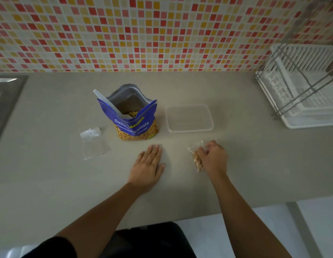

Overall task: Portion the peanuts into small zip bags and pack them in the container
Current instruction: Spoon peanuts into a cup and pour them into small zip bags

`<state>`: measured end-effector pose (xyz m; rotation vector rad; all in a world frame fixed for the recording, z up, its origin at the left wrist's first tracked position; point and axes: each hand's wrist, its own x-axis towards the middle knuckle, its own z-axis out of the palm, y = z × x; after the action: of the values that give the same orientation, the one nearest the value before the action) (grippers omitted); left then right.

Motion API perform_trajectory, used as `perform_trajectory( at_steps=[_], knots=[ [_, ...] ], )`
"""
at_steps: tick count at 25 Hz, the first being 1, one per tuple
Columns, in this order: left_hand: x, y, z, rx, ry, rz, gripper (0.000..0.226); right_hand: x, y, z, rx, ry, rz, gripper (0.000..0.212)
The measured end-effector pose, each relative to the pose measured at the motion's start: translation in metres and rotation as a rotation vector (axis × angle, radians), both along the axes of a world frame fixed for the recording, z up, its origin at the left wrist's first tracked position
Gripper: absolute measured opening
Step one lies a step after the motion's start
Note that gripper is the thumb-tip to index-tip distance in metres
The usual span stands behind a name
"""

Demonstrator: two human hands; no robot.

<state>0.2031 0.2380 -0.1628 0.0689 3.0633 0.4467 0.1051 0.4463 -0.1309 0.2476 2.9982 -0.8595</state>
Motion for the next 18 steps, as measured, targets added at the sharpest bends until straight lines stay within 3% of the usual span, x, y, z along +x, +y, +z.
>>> perform_trajectory(
  at_steps=[4, 7, 10, 13, 18],
  knots=[
    [0.003, -0.007, 0.006, 0.246, 0.069, 0.036, 0.079, 0.006, -0.018, 0.015, -0.009, 0.099, 0.013, 0.029],
    [0.020, -0.030, 0.013, 0.318, 0.198, 0.111, 0.065, 0.025, -0.058, 0.016, -0.009, 0.167, 0.157, 0.021],
    [0.043, -0.070, 0.014, 0.285, 0.322, 0.293, 0.047, 0.054, -0.114, -0.003, -0.052, 0.159, 0.405, 0.017],
    [0.052, -0.117, 0.014, 0.209, 0.368, 0.433, 0.042, 0.083, -0.164, -0.019, -0.043, 0.120, 0.594, 0.028],
    [0.036, -0.180, 0.025, 0.198, 0.220, 0.589, 0.037, 0.103, -0.200, -0.038, 0.096, 0.140, 0.786, 0.055]
  ],
)
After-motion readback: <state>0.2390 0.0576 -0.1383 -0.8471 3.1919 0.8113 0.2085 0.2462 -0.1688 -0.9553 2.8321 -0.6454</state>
